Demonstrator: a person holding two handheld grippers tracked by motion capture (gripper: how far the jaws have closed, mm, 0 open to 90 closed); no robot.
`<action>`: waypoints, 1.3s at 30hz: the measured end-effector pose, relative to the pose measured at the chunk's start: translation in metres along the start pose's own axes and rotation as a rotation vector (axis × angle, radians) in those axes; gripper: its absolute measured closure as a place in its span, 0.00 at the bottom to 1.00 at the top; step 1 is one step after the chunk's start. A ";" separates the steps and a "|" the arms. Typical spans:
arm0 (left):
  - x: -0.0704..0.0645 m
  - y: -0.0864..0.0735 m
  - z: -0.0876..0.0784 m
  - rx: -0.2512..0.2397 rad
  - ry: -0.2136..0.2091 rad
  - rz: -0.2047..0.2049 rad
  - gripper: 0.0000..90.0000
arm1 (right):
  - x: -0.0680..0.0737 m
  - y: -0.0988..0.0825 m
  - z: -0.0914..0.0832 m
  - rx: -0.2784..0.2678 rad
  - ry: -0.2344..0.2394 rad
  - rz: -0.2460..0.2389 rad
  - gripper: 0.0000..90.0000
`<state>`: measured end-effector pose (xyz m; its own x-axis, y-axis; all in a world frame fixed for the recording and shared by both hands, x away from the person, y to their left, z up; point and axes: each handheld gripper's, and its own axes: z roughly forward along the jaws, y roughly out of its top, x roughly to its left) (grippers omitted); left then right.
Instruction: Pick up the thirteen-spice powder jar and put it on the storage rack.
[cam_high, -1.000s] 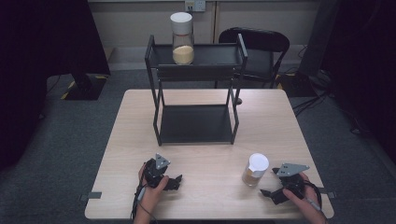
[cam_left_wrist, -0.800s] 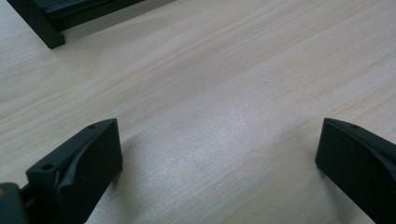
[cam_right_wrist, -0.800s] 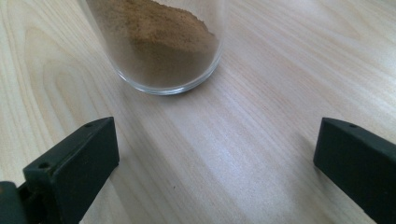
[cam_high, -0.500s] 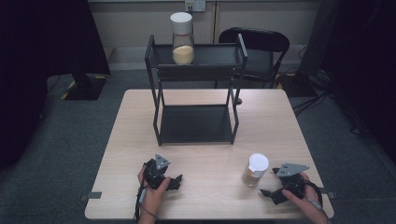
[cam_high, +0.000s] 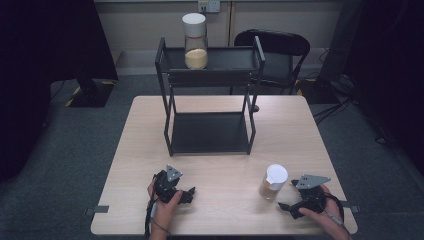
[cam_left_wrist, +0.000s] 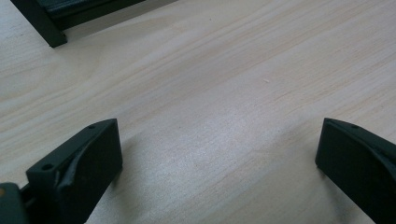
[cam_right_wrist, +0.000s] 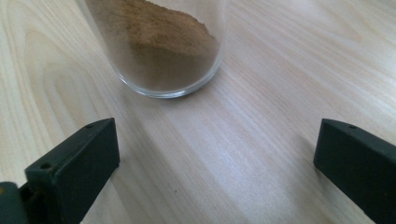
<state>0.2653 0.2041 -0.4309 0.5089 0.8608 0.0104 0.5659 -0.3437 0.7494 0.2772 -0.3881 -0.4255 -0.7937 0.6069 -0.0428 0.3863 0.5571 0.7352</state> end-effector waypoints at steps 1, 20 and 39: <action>0.000 0.000 0.000 0.000 0.000 0.000 0.00 | 0.000 0.000 0.000 -0.001 -0.001 -0.001 0.00; 0.000 0.000 0.000 0.000 0.000 0.000 0.00 | 0.010 0.004 0.007 -0.123 0.033 0.031 0.01; 0.000 0.000 0.000 0.000 0.000 0.000 0.00 | 0.019 -0.004 0.018 -0.271 0.021 0.108 0.01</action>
<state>0.2652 0.2041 -0.4309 0.5091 0.8607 0.0105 0.5657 -0.3437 0.7496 0.2687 -0.3682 -0.4414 -0.7653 0.6411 0.0577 0.3320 0.3165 0.8886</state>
